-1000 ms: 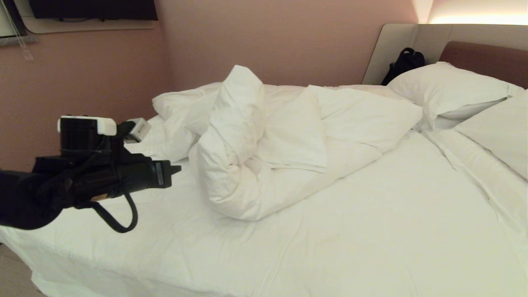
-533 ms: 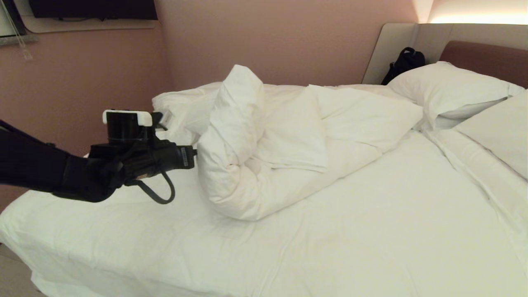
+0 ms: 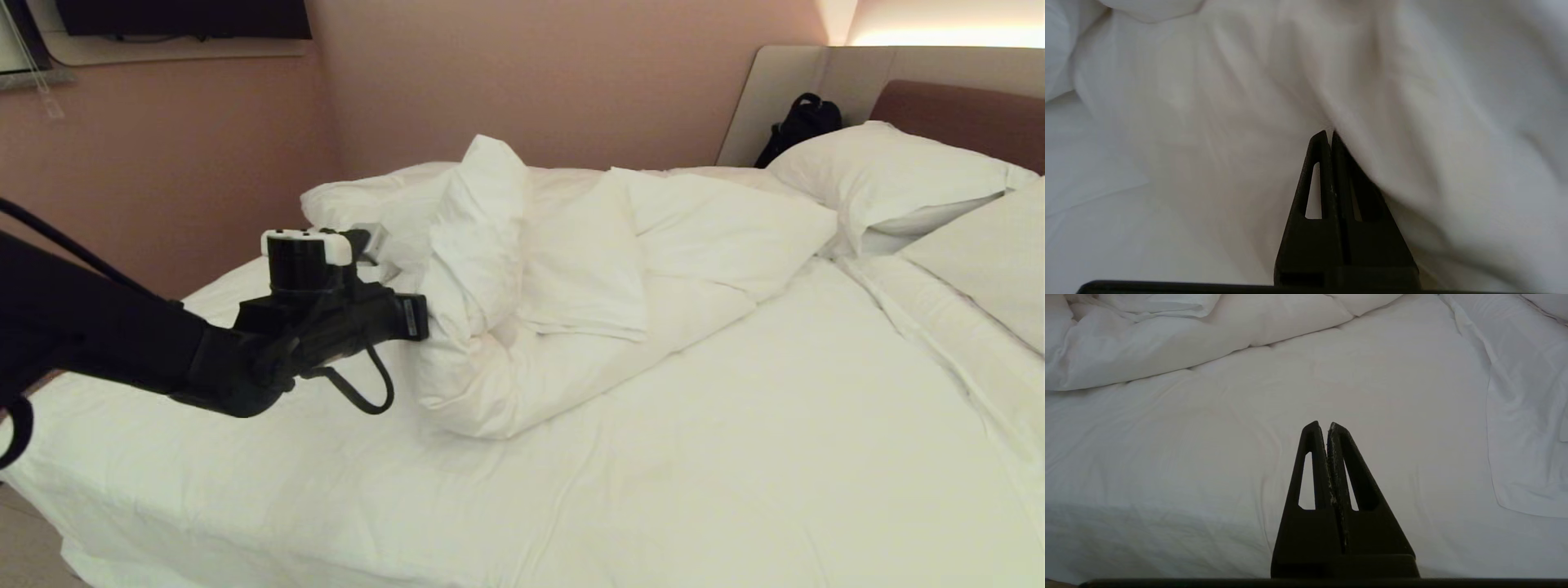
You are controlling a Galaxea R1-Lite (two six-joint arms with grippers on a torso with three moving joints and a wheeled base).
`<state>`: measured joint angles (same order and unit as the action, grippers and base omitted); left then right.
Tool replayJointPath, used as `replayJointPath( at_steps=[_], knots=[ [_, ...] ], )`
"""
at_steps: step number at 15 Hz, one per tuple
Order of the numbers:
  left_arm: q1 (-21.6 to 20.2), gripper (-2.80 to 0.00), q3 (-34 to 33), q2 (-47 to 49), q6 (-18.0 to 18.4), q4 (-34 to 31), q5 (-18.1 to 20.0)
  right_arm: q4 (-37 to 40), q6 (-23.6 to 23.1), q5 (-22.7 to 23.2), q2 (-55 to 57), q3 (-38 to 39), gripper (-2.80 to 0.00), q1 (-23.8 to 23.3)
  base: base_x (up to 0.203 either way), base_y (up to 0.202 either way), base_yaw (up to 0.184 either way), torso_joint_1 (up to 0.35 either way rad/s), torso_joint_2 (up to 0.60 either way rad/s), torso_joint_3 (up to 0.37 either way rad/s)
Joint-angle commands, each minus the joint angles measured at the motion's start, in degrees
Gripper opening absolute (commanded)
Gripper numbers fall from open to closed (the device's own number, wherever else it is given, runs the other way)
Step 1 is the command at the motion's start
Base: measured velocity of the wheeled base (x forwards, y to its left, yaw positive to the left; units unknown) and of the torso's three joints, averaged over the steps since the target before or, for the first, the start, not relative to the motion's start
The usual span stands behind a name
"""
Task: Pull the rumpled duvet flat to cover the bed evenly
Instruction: Hold the folded corner of the quilt
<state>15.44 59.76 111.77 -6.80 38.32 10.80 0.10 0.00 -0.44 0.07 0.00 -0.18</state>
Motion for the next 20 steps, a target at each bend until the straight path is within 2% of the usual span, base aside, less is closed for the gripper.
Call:
replayJointPath(
  at_steps=[1, 8, 9, 12, 17, 18, 20],
  knots=[
    [1.02, -2.8, -1.52, -3.88, 0.0, -0.04, -0.01, -0.01, 0.0, 0.0, 0.01, 0.0, -2.8, 0.01, 0.0, 0.0, 0.0, 0.0, 0.0, 0.0],
    [2.88, -2.8, -3.79, -6.46, 0.47, -0.27, -0.69, -0.01, -0.05, 0.0, 0.01, 0.0, -2.8, 0.01, 0.0, 0.0, 0.0, 0.0, 0.0, 0.0],
    [3.55, 0.0, -4.23, -7.12, 0.47, -0.27, -0.69, -0.01, -0.09, 0.0, 0.01, 0.0, -2.8, 0.01, 0.0, 0.0, 0.0, 0.0, 0.0, 0.0],
    [6.15, 0.0, -5.29, -7.77, 0.47, -0.2, -1.4, -0.01, -0.02, 0.0, 0.01, 0.0, -2.8, 0.01, 0.0, 0.0, 0.0, 0.0, 0.0, 0.0],
    [12.38, 0.0, -4.83, -6.84, 0.56, -0.18, -14.92, -0.01, -0.08, 0.0, 0.01, 0.0, -2.8, 0.01, 0.0, 0.0, 0.0, 0.0, 0.0, 0.0],
    [13.91, 0.0, -4.58, -5.72, 0.97, -0.18, -18.94, -0.01, -0.03, 0.0, 0.01, 0.0, -2.8, 0.01, 0.0, 0.0, 0.0, 0.0, 0.0, 0.0],
    [14.61, 0.0, -3.93, -2.64, 2.97, 0.7, -22.55, -0.01, 0.0, 0.0, 0.01, 0.0, -2.8, 0.01, 0.0, 0.0, 0.0, 0.0, 0.0, 0.0]
  ],
)
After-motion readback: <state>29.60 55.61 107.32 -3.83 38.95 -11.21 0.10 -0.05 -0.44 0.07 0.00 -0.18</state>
